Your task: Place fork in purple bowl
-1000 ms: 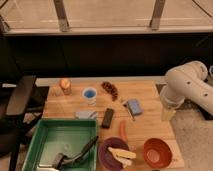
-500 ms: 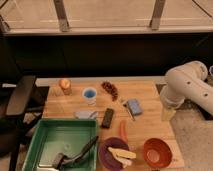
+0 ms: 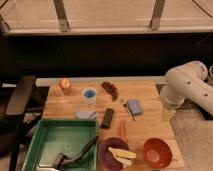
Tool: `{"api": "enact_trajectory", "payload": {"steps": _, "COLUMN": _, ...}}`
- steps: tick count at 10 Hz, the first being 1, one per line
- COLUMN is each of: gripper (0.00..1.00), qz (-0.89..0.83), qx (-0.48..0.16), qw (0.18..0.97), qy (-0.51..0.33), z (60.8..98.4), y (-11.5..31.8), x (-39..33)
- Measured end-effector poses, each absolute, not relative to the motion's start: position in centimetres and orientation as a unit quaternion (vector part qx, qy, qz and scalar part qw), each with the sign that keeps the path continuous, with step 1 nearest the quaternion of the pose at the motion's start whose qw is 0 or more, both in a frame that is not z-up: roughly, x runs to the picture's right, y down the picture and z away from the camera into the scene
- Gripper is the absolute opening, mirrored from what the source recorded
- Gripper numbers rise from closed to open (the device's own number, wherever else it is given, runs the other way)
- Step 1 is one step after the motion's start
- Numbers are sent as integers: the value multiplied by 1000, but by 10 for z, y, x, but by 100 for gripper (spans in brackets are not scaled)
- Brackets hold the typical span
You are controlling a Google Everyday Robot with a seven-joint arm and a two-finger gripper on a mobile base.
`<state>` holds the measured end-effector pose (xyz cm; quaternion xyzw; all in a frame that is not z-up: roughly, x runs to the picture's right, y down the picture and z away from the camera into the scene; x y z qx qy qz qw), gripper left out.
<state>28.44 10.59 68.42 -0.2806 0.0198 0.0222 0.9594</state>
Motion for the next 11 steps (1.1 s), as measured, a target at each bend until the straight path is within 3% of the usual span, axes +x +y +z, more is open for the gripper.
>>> {"api": "enact_trajectory", "payload": {"steps": 11, "gripper": 65, "qz": 8, "qx": -298, "qw": 954, "qy": 3, "z": 691, "y": 101, "x": 270}}
